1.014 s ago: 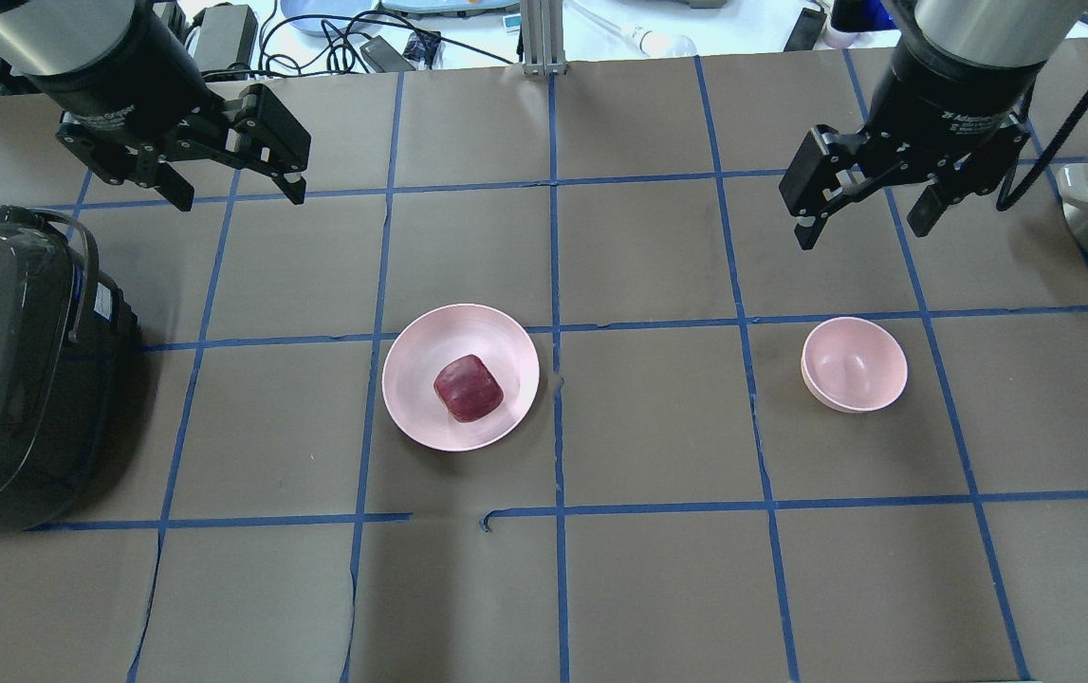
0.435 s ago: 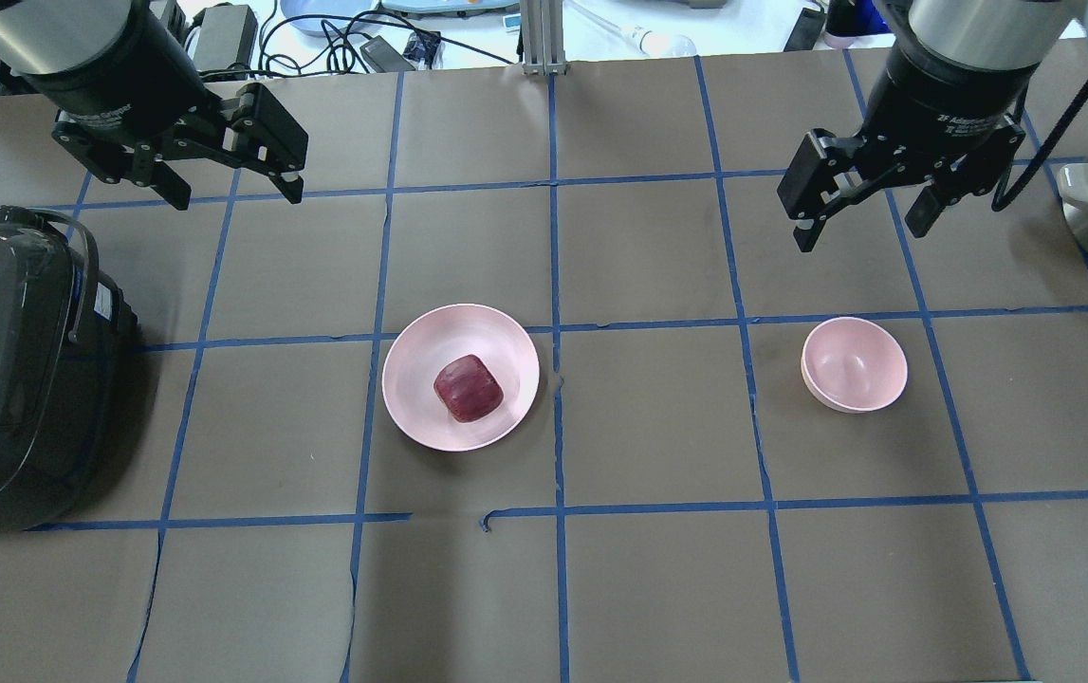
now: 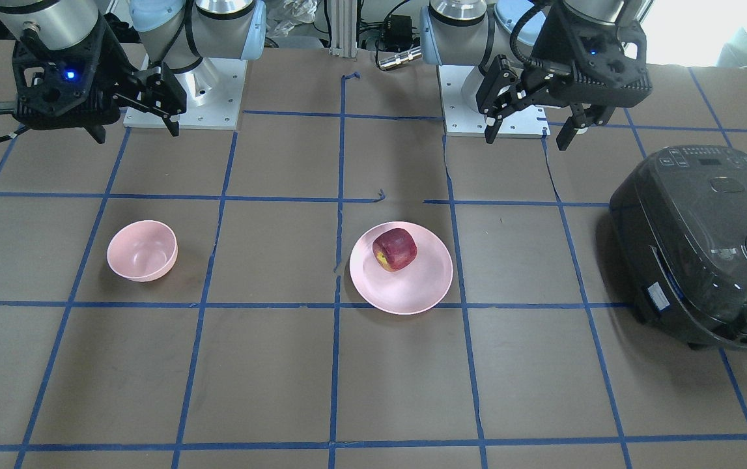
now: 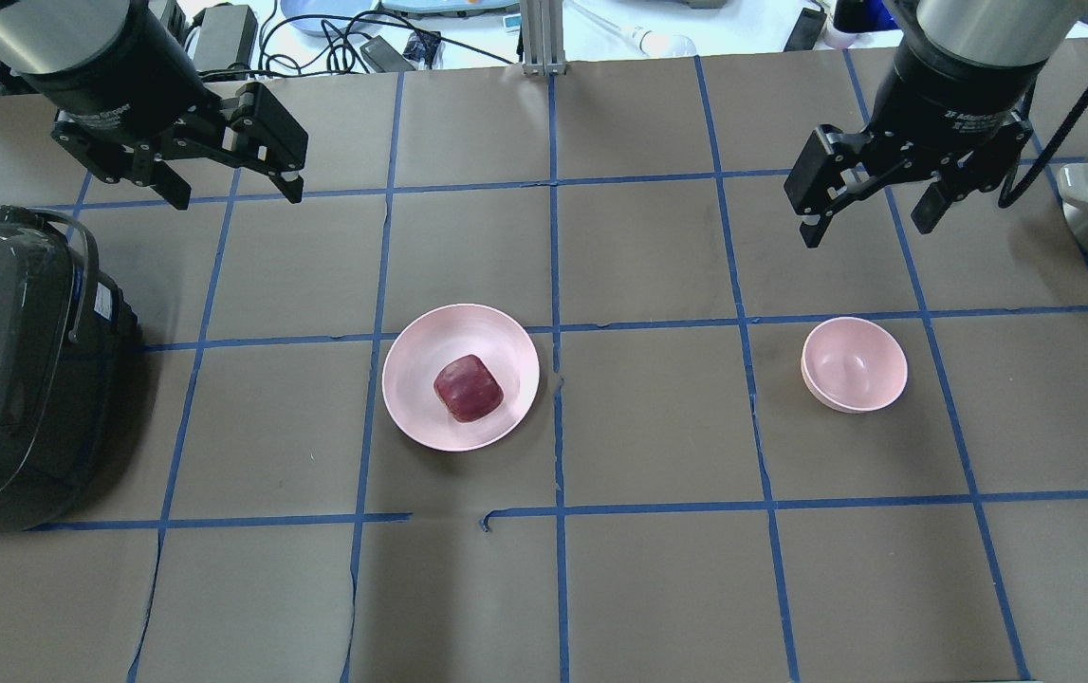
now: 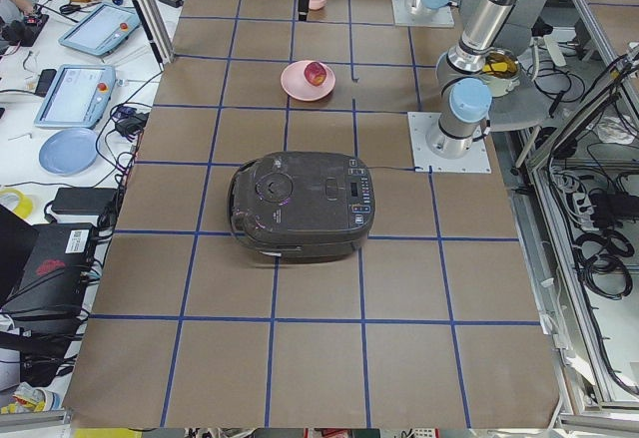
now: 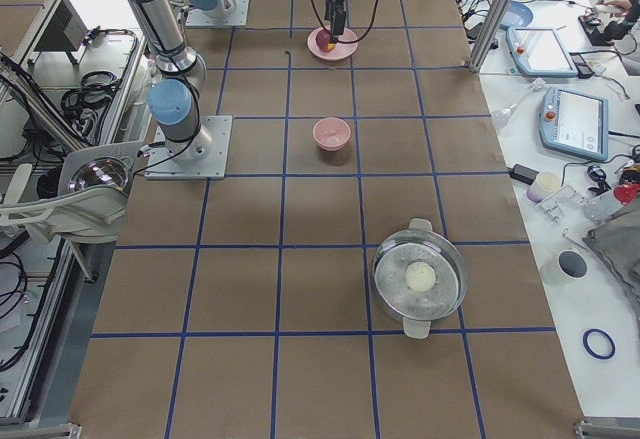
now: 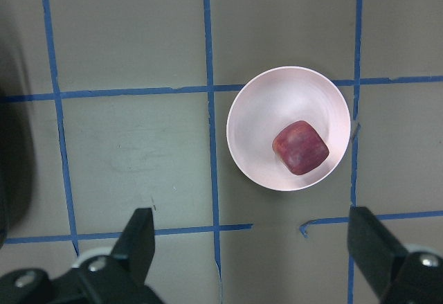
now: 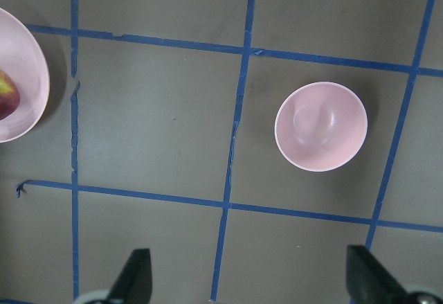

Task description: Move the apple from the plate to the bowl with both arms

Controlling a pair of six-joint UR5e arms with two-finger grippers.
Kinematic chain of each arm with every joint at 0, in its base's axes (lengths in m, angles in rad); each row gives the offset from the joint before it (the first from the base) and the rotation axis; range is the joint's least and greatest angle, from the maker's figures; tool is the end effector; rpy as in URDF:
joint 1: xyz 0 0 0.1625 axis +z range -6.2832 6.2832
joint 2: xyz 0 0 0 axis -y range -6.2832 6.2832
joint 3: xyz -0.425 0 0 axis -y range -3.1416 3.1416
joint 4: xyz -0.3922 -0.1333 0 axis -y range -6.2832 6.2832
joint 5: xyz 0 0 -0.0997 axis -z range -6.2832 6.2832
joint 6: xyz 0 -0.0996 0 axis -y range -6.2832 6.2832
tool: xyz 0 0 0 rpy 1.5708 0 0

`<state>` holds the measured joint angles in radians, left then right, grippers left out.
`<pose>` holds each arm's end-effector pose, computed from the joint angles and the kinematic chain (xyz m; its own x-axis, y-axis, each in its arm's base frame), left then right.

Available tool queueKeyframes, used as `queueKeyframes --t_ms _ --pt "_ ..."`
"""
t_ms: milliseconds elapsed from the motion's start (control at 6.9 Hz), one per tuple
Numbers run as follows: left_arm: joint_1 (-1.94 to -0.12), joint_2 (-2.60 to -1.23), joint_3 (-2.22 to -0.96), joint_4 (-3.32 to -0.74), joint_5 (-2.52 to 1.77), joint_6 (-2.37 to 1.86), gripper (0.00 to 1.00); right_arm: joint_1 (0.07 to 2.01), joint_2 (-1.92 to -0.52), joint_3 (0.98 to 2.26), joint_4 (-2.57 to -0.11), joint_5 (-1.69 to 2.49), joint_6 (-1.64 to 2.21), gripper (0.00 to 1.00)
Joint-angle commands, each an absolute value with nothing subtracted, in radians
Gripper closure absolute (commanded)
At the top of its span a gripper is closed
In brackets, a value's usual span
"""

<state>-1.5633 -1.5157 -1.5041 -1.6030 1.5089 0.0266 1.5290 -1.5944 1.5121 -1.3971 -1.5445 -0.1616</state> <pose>-0.1359 -0.4751 0.5444 -0.9979 0.0245 0.0592 0.0191 0.9957 -0.0911 0.1161 -0.4763 0.5114 -0.9924 -0.1165 -0.0405 -0.1196 0.9891 0.0859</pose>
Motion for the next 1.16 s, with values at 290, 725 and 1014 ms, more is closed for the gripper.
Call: queueKeyframes --t_ms 290,725,1014 --pt "-1.559 -1.516 -1.503 -1.605 1.514 0.026 0.00 1.522 -1.588 1.513 -1.431 -1.548 -0.155 0.00" --pt "-1.559 -1.516 -1.502 -1.631 1.520 0.026 0.00 1.519 -1.586 1.514 -1.439 -1.548 -0.163 0.00" --pt "-1.559 -1.516 -1.503 -1.632 1.525 0.026 0.00 1.519 -1.586 1.513 -1.436 -1.546 -0.161 0.00"
